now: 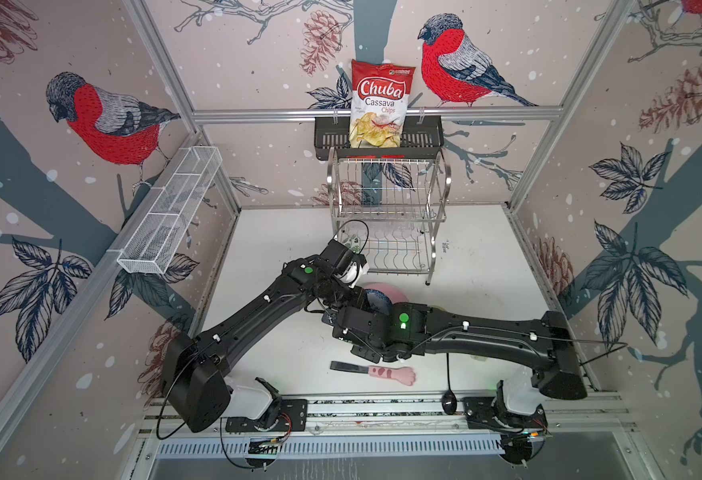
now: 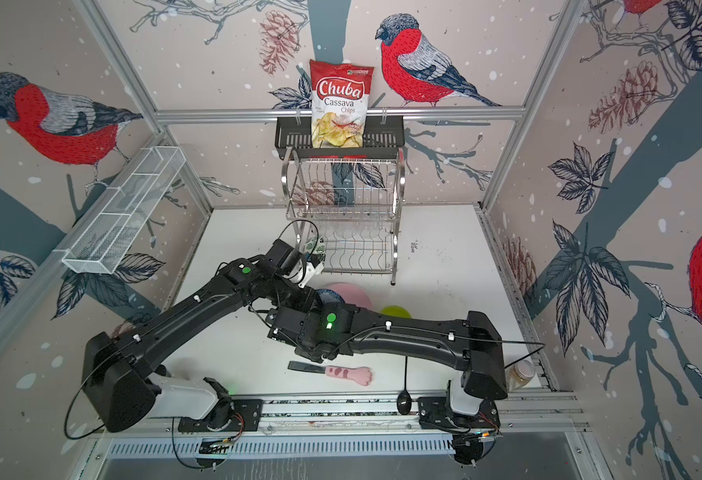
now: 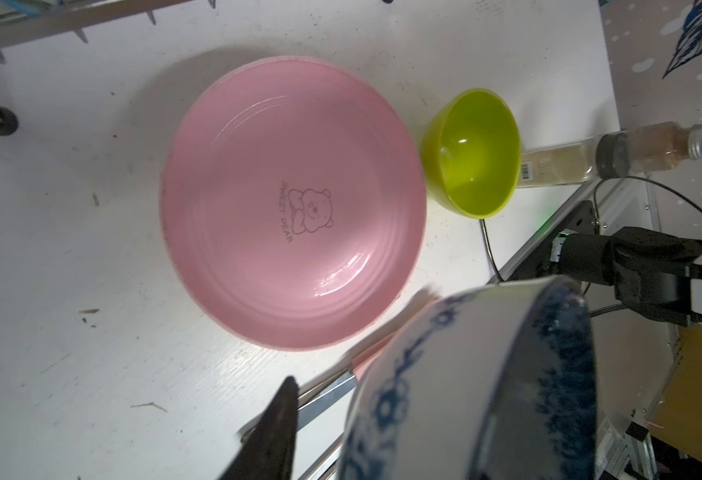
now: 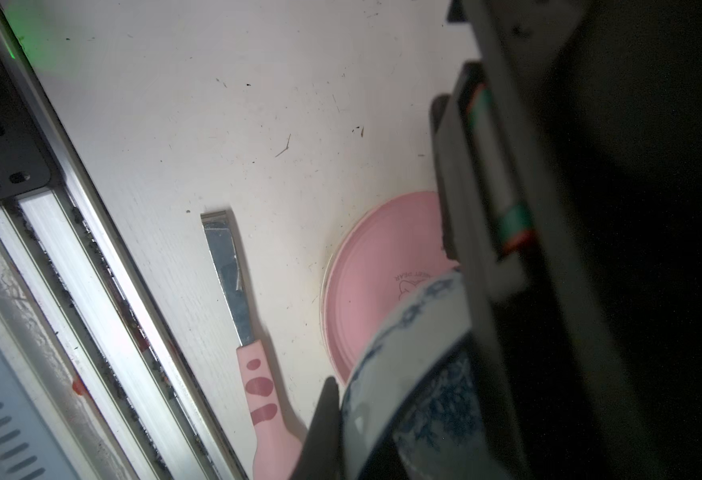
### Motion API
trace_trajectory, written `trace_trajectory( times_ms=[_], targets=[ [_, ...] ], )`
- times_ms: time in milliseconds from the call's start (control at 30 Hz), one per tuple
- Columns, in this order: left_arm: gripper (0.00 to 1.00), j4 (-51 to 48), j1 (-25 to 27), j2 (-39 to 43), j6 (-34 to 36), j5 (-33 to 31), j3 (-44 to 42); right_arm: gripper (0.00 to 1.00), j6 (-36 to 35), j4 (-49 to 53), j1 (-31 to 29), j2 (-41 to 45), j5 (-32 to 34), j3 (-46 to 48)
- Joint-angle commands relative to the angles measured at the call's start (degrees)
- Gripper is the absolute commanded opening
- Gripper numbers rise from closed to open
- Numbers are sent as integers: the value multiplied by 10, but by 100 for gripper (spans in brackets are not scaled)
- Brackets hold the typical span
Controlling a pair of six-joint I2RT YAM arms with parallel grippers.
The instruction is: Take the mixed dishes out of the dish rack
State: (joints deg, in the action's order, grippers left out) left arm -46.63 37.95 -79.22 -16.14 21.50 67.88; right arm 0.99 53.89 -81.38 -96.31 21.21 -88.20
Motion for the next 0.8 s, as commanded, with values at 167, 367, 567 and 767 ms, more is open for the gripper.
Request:
trace_trajectory(
  times_ms=[167,367,567,767],
  targets=[
    [0,4,24,-8,-13,-9,-3,0,-7,-21,4,-9,33,-6],
    [0,8,31,-8,-18,-9,-4,24,2,-46,19,7,19,12],
    [0,18,31,-7,-21,-8,-2,45,25,-104,40,62,-32,58],
    [0,24,31,-13,-21,-9,1,51,60,-173,80,146,-110,121]
  ],
)
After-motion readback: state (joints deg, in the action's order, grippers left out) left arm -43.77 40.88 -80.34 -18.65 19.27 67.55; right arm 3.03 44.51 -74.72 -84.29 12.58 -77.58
